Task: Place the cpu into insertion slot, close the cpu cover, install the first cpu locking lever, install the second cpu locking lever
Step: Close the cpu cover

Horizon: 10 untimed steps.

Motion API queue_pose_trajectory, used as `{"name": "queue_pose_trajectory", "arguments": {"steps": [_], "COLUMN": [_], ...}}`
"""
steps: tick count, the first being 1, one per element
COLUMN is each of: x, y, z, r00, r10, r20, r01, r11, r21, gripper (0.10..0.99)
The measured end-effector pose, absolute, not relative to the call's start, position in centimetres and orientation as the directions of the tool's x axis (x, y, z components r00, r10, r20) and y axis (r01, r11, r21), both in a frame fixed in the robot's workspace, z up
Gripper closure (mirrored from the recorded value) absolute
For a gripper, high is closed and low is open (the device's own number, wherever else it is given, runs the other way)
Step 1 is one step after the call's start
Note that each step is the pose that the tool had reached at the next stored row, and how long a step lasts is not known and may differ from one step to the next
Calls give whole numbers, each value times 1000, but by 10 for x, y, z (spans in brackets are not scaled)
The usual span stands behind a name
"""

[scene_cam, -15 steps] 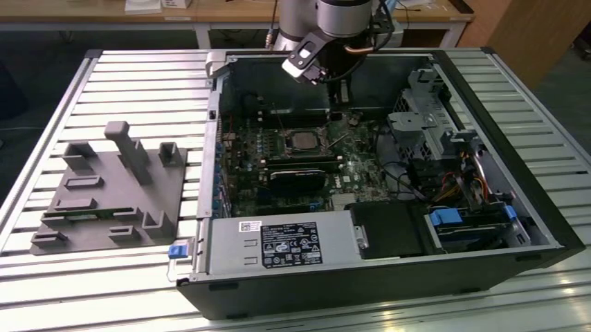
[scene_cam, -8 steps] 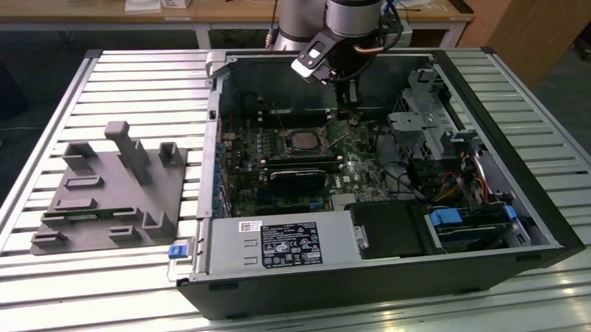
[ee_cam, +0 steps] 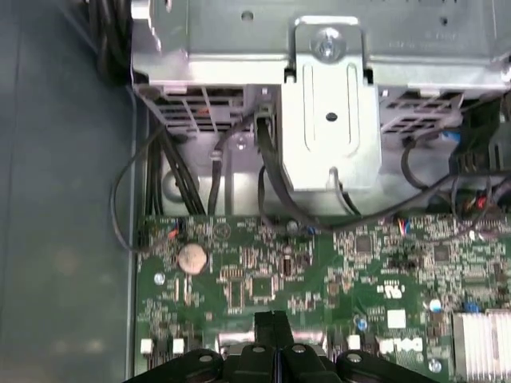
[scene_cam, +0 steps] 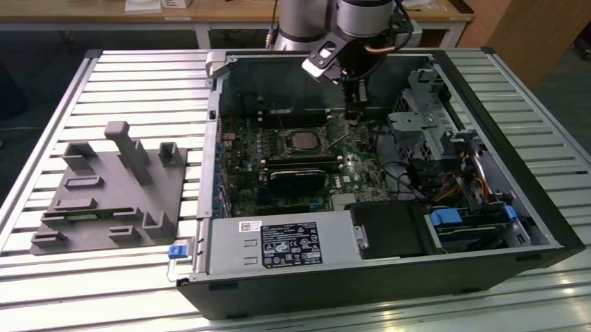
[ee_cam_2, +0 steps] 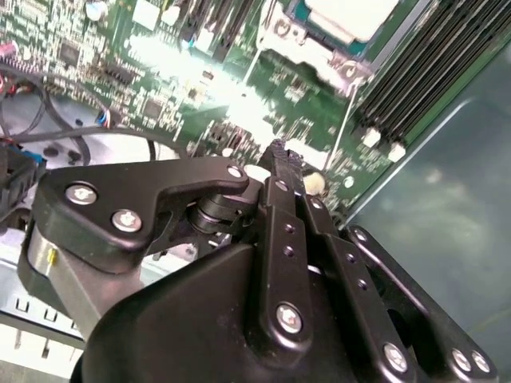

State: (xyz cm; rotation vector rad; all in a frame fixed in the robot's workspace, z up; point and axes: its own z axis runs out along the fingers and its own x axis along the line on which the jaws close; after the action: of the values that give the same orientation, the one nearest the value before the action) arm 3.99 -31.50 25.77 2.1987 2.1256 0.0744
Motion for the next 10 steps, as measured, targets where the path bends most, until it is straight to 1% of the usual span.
{"name": "queue_pose_trajectory", "arguments": {"steps": [10], "x": [55], "y": [-315], "z": [252], "r00": [35], "r10": [999], "r20": [-23], "r01": [996], "r11": [-33], "r21": [88], "gripper": [980]}}
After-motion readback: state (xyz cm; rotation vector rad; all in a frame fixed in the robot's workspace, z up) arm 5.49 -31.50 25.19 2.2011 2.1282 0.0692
